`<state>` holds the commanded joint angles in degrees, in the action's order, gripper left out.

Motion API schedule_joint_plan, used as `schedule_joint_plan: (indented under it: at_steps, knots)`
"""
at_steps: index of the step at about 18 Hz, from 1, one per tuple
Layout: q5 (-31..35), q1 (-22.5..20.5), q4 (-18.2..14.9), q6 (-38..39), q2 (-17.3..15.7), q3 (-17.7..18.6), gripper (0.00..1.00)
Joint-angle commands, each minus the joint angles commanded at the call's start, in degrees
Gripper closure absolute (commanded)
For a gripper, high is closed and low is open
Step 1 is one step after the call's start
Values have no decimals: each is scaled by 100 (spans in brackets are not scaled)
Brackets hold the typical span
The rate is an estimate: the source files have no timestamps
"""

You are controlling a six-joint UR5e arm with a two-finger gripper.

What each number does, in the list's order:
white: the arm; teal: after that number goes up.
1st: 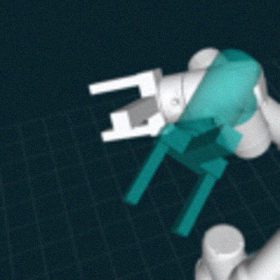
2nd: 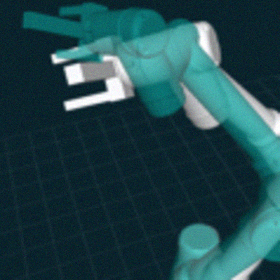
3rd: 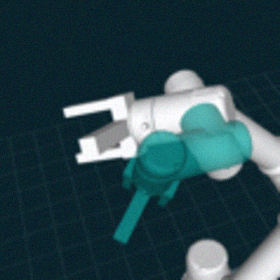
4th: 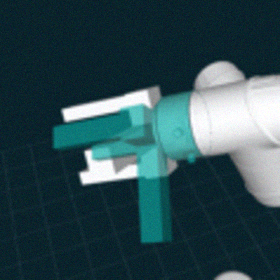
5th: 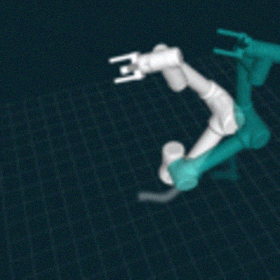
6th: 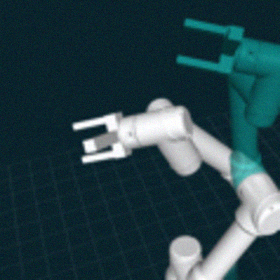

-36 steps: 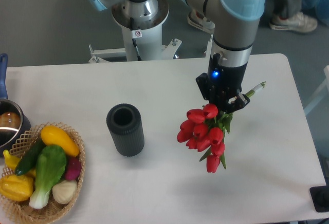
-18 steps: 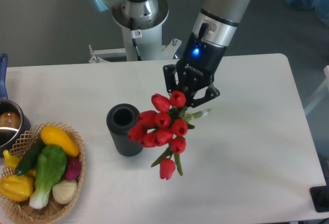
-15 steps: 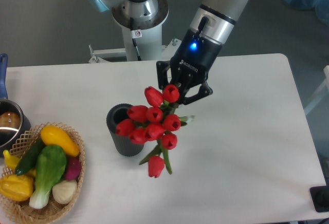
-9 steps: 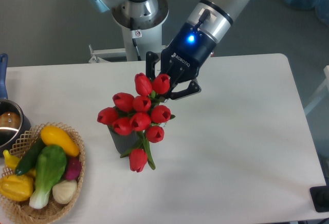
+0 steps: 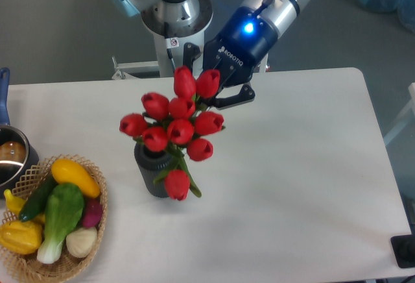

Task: Insert the flowers into the vase
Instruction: 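Lower the tulip stems into the black vase opening, then push the tulip bunch further down into the vase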

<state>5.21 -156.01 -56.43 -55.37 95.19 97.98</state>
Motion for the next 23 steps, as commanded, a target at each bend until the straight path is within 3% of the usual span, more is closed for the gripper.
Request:
schedule_joint_plan:
  at_steps: [9, 23]
  knots:
    - [-143, 44, 89, -307, -176, 599, 100]
    - [-55, -97, 115, -413, -132, 722, 100]
